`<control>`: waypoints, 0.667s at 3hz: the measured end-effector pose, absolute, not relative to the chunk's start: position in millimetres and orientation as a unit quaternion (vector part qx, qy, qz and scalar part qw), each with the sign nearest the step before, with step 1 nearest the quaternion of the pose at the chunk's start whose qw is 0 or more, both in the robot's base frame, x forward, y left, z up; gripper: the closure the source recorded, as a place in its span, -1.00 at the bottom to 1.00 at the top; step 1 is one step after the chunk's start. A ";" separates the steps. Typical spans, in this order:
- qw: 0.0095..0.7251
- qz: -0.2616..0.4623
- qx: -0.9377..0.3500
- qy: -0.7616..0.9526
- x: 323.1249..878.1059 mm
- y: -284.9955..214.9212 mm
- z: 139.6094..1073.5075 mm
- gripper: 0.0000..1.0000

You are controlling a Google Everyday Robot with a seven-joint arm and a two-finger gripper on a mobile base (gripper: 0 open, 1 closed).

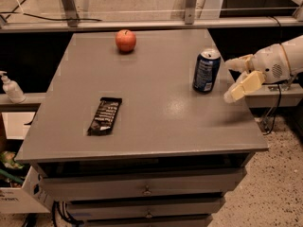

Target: Pick pepsi can

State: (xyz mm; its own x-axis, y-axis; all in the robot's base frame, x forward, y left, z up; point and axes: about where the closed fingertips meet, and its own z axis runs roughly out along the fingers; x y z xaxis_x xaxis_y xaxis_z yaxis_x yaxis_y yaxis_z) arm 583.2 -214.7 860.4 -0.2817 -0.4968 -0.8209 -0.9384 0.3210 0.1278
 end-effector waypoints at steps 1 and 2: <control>0.352 0.330 -0.485 0.729 585.1 -209.8 855.4 -1.00; 0.379 0.343 -0.480 0.713 589.4 -197.9 854.4 -1.00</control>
Offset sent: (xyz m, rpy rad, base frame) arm 0.0122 0.0277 -0.0034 0.1668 -0.0894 -0.0053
